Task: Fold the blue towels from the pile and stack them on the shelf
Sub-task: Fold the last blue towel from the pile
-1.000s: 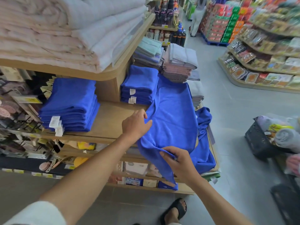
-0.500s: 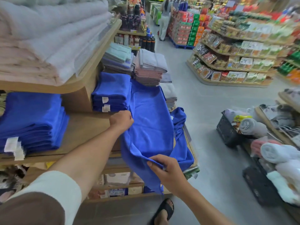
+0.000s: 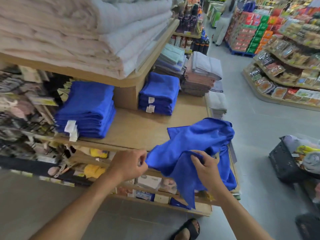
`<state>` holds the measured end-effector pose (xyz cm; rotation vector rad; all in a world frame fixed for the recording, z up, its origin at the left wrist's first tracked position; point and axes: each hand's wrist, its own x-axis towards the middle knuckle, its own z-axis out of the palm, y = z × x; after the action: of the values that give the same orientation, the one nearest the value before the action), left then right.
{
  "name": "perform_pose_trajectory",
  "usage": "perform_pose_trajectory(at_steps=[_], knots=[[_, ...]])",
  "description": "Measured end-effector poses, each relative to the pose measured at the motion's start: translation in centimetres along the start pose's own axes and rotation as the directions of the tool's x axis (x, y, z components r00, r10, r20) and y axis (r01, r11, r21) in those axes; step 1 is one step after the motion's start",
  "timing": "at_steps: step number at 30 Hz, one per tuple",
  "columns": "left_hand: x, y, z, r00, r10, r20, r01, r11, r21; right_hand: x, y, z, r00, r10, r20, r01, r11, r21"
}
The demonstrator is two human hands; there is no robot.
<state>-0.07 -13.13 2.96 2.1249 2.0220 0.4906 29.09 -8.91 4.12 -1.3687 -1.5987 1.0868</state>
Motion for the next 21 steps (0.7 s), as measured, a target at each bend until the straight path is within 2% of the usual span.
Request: perform_pose_trajectory(at_steps=[2,4,10,13,15,18,21], knots=[[-1.2,-0.9,1.0,0.991,0.024,0.129,-0.024,1.000,0.005,0.5,0.2,0.9,1.000,-0.001,0.000,0.001,1.000,-0.019],[-1.2,-1.3,1.3,0.987,0.029,0.155,-0.027,1.000,-0.015,0.7,0.4,1.4,1.000,-0.011,-0.015,0.011,1.000,-0.027],[6.7,1.0,0.9,0.990,-0.143,0.000,0.142,0.981,-0.135,0.3,0.0,1.2,0.999,0.023,-0.045,-0.020,0.998,0.058],[12.1,3.2,1.7,0.978,-0.208,0.003,0.204,0.960,-0.193,-0.5,-0.3,0.5,1.000,0.012,-0.004,-0.012,0.995,0.103],[14.9,4.1,2.7,0.974,-0.216,0.071,0.225,0.963,-0.150,-1.1,-0.6,0.0,0.999,0.007,0.049,-0.012,0.994,0.109],[17.0,4.9,4.0,0.963,-0.195,0.187,0.198,0.980,0.006,-1.7,-0.9,-1.1,0.995,0.003,0.101,-0.011,0.997,0.080],[17.5,5.0,4.4,0.960,-0.189,0.208,0.203,0.978,-0.049,-2.0,-1.3,-2.1,0.992,-0.014,0.127,0.011,0.999,0.030]])
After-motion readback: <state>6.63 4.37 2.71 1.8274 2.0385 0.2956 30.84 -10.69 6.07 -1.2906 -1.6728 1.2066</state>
